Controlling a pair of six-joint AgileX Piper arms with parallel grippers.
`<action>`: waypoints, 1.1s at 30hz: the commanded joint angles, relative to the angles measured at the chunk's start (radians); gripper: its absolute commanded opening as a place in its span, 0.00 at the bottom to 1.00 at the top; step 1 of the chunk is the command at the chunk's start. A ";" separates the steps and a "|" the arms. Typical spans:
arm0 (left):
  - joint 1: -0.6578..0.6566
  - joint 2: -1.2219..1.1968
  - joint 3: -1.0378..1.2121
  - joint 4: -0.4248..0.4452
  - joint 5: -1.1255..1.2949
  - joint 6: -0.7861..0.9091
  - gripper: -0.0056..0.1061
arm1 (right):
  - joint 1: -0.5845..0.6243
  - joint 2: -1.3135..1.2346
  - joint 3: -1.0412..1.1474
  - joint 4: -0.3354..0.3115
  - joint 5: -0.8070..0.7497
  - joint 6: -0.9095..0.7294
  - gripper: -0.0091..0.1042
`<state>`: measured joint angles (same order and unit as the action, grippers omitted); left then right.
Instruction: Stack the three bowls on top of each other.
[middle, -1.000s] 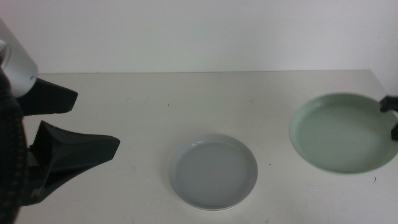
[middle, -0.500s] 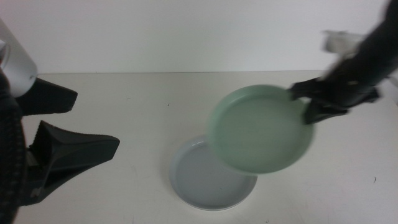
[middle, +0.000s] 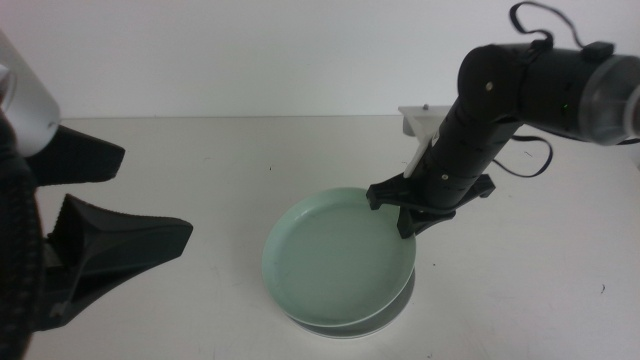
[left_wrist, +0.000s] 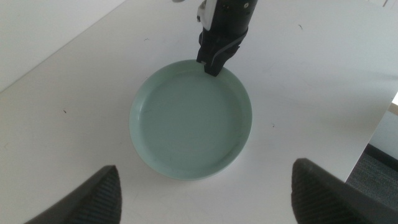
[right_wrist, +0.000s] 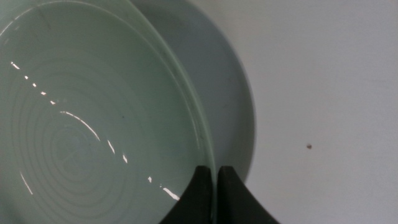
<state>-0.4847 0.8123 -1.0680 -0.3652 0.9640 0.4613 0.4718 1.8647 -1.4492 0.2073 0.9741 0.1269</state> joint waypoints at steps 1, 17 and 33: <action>-0.004 -0.005 -0.033 -0.029 -0.062 0.000 0.99 | 0.002 -0.035 -0.034 0.012 -0.031 -0.006 0.08; -0.004 -0.005 -0.033 -0.029 -0.062 0.000 0.99 | 0.002 0.023 -0.034 0.007 -0.038 -0.063 0.12; -0.004 -0.005 -0.033 -0.029 -0.062 0.000 0.99 | 0.002 0.021 -0.129 0.004 0.018 -0.062 0.53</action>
<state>-0.4847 0.8123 -1.0680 -0.3652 0.9640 0.4613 0.4717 1.9418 -1.5287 0.2099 0.9845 0.0745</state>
